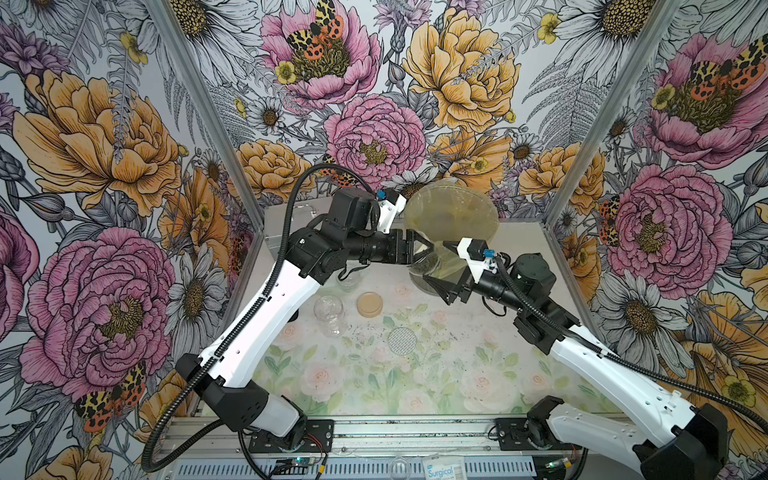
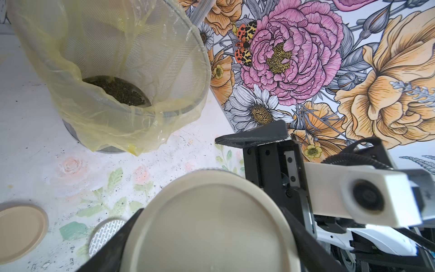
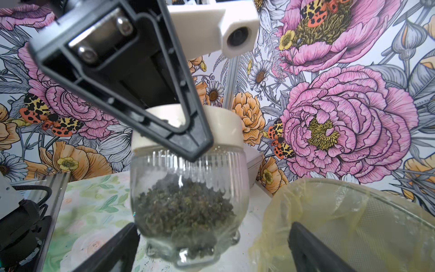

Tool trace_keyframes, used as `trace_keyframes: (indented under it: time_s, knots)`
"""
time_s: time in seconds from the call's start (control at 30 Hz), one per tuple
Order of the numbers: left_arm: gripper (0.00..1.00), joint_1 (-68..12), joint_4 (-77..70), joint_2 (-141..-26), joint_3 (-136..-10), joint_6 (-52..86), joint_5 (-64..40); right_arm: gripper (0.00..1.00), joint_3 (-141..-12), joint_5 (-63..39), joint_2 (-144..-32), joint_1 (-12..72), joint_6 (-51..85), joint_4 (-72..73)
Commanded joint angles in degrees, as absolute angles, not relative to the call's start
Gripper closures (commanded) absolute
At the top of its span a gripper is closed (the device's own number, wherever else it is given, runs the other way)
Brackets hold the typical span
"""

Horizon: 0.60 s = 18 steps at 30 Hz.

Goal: Empty moldy tea leaves from jars
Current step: Adjust the jar.

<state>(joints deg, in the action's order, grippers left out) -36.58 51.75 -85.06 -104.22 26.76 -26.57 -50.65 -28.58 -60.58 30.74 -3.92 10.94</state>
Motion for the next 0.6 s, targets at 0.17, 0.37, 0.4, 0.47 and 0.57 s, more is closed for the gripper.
trace_keyframes:
  time_s: [0.17, 0.37, 0.4, 0.47, 0.57]
  knots:
    - [0.61, -35.51, 44.13, -83.67, -103.63, 33.00, -31.88, 0.05, -49.52, -32.11, -64.94, 30.98, -2.16, 28.57]
    - [0.61, -34.81, 40.80, -83.34, -101.84, 36.73, -32.79, 0.18, -50.40, -32.90, -67.94, 31.99, -1.44, 33.81]
    - [0.61, -34.48, 40.34, -83.24, -101.50, 37.16, -32.96, 0.21, -50.52, -32.83, -68.17, 32.01, -1.25, 34.24]
    - [0.61, -34.20, 39.90, -83.16, -101.17, 37.61, -33.05, 0.25, -50.52, -32.67, -68.41, 32.18, -0.83, 35.21]
    - [0.61, -34.05, 39.86, -83.06, -101.07, 37.62, -33.15, 0.25, -50.52, -32.59, -68.47, 32.25, -0.58, 35.51]
